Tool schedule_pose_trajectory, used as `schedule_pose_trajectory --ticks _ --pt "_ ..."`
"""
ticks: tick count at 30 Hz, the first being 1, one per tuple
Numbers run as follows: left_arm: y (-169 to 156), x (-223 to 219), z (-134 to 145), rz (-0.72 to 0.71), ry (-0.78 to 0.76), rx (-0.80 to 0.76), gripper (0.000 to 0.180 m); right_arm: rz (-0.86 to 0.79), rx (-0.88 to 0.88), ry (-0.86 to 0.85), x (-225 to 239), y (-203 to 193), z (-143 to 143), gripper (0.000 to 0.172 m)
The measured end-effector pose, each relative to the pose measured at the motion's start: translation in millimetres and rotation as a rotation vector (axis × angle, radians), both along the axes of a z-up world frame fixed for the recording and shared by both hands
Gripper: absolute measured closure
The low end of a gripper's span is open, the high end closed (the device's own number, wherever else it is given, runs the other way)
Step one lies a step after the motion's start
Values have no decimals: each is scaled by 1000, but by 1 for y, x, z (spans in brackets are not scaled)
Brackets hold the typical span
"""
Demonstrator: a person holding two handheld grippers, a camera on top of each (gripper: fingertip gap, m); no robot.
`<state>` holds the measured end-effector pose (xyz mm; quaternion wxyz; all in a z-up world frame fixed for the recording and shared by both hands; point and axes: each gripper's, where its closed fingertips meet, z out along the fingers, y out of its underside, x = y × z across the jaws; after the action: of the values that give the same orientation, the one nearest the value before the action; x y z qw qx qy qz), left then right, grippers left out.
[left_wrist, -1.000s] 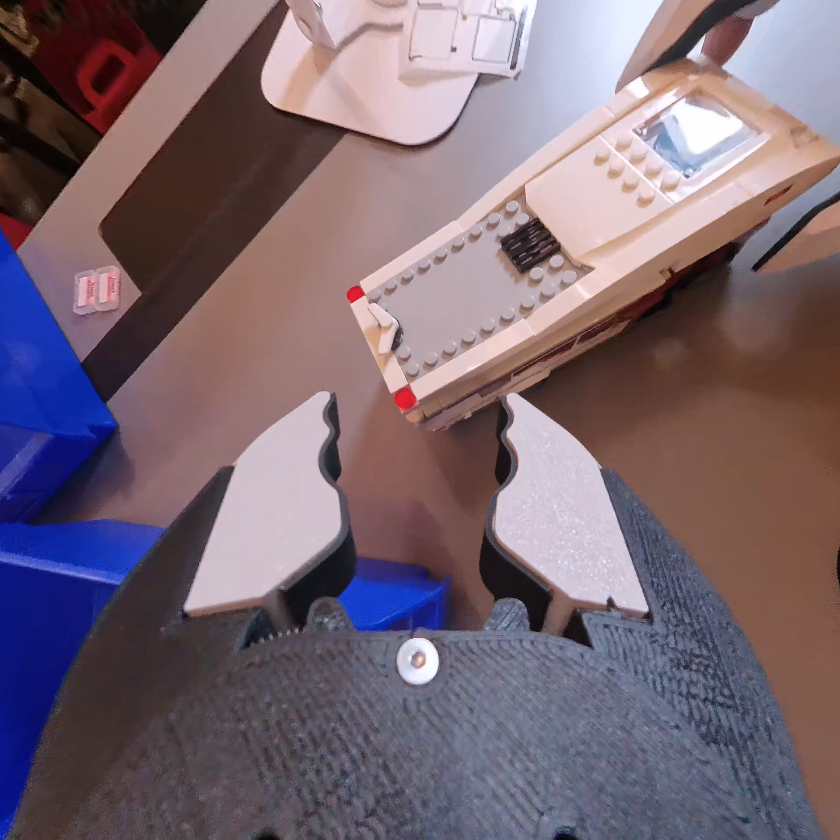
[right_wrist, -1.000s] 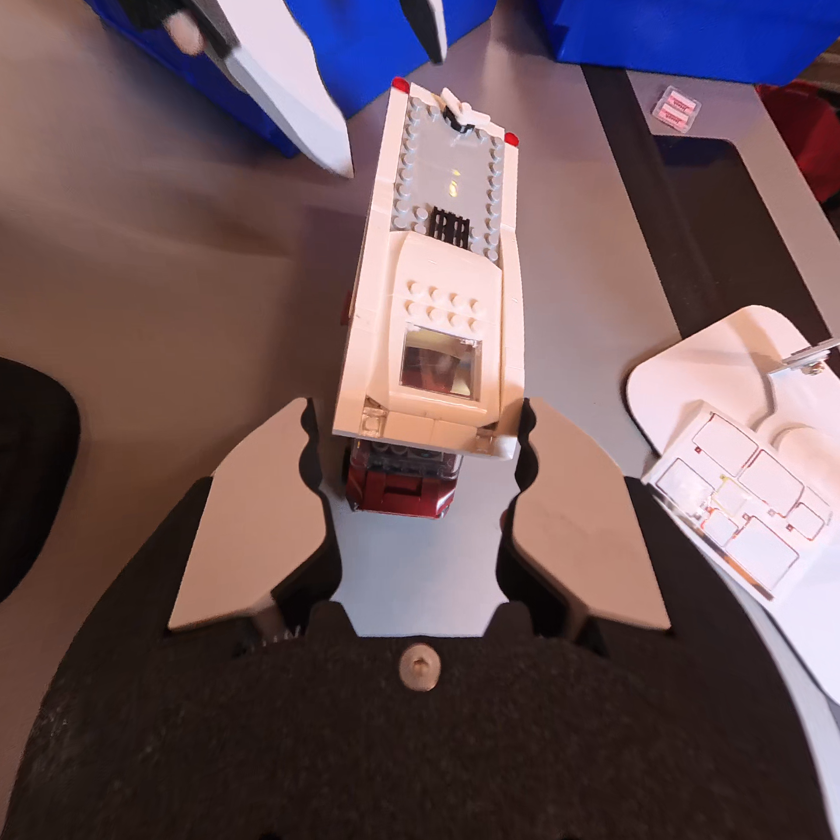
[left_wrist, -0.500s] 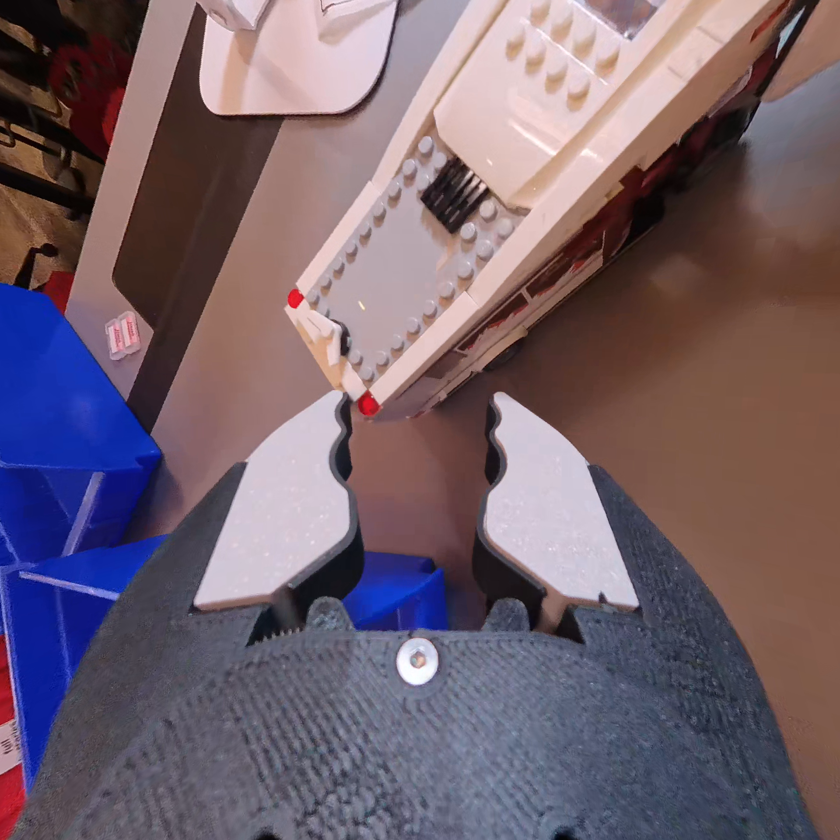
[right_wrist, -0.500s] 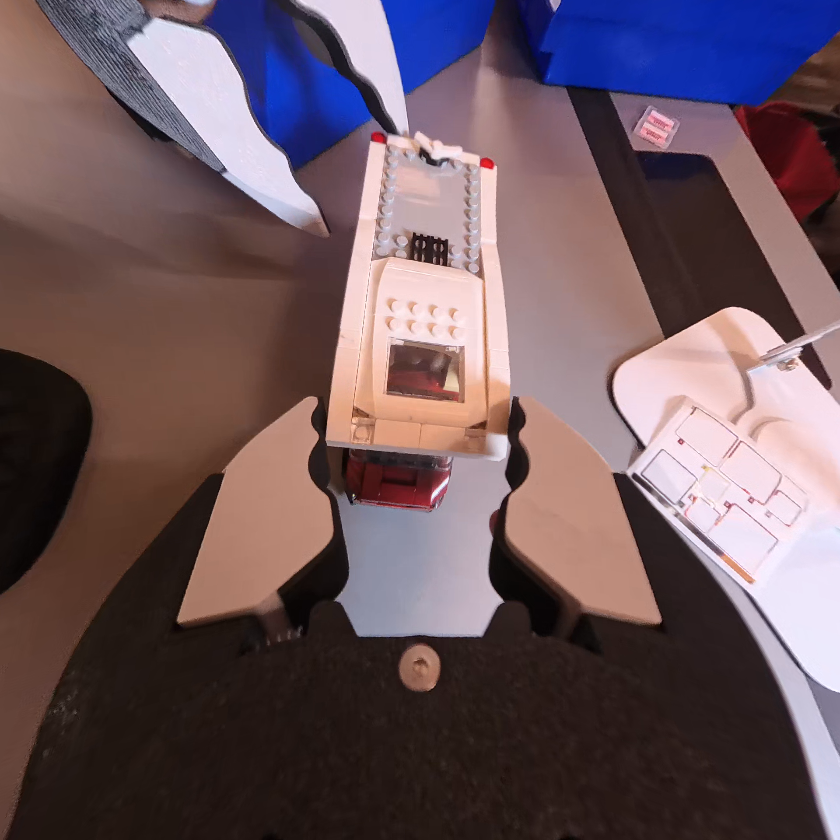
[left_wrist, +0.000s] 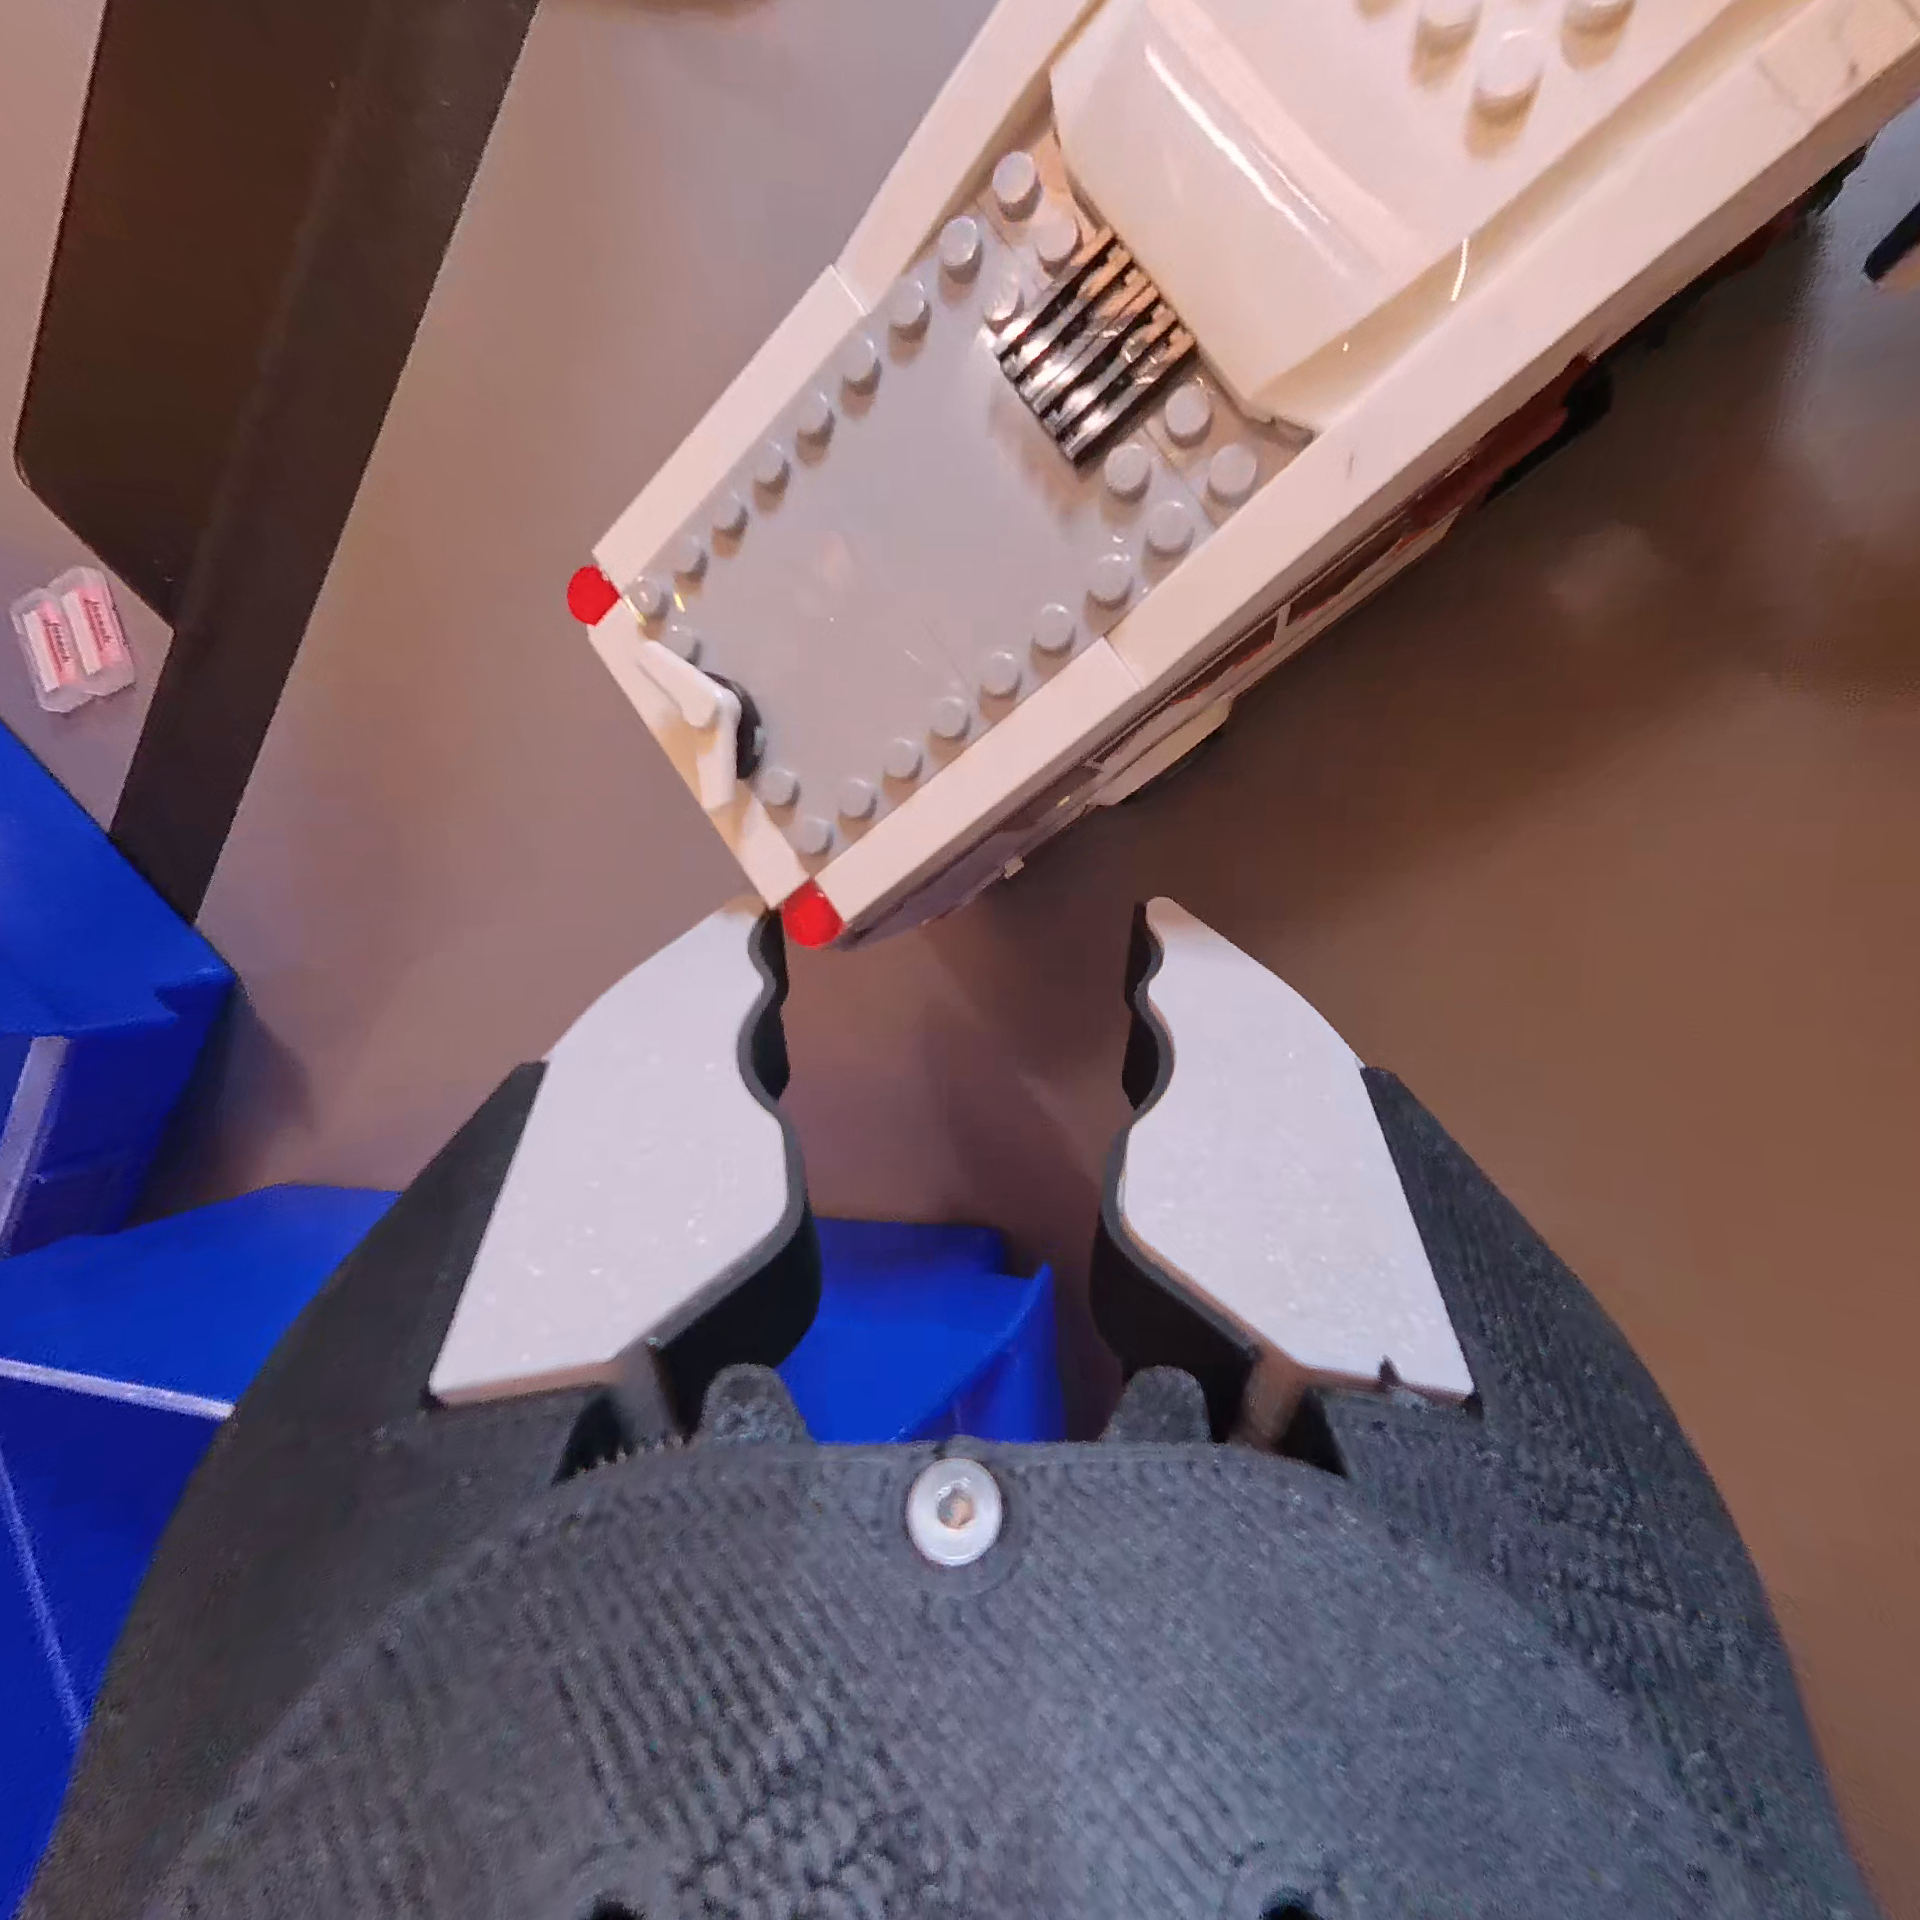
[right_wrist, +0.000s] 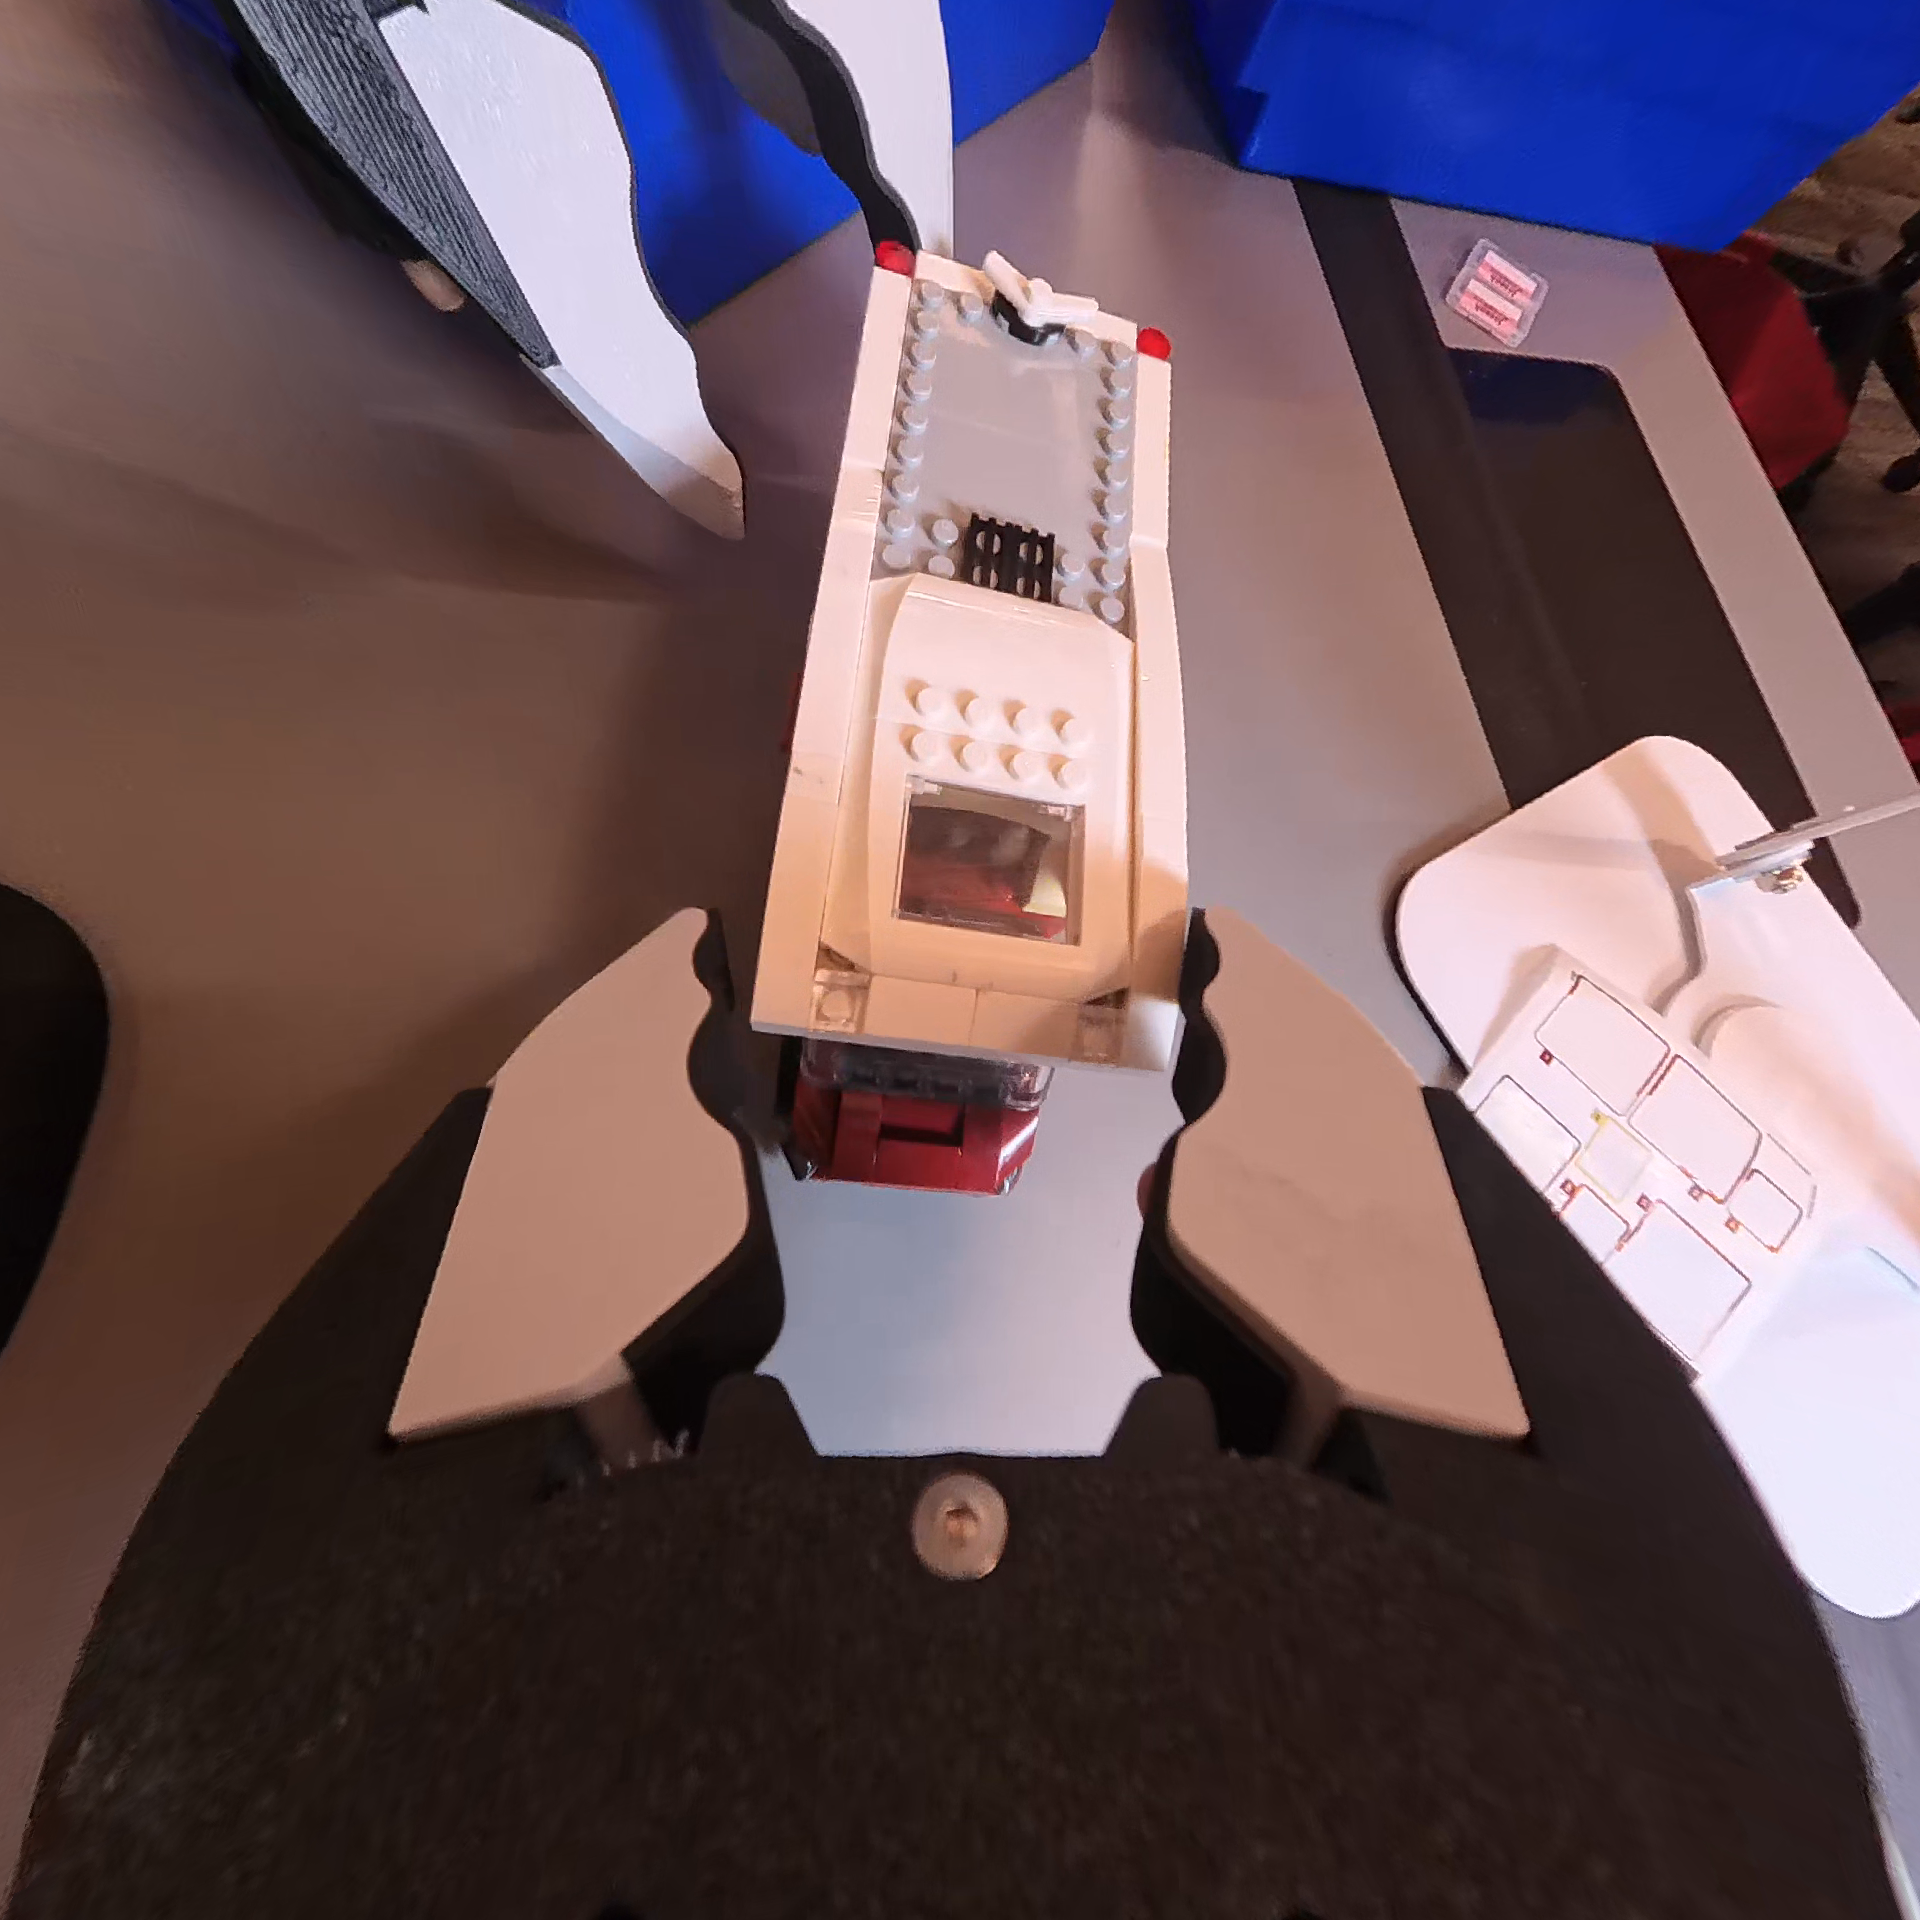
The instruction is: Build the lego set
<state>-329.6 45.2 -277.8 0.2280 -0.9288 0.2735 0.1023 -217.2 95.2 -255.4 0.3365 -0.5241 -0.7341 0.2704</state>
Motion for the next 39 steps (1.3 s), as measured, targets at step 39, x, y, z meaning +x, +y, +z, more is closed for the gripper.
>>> schedule_pose_trajectory --ticks 39 --pt "18 83 -12 -5 -403 361 123 85 94 -530 39 8 -1 91"
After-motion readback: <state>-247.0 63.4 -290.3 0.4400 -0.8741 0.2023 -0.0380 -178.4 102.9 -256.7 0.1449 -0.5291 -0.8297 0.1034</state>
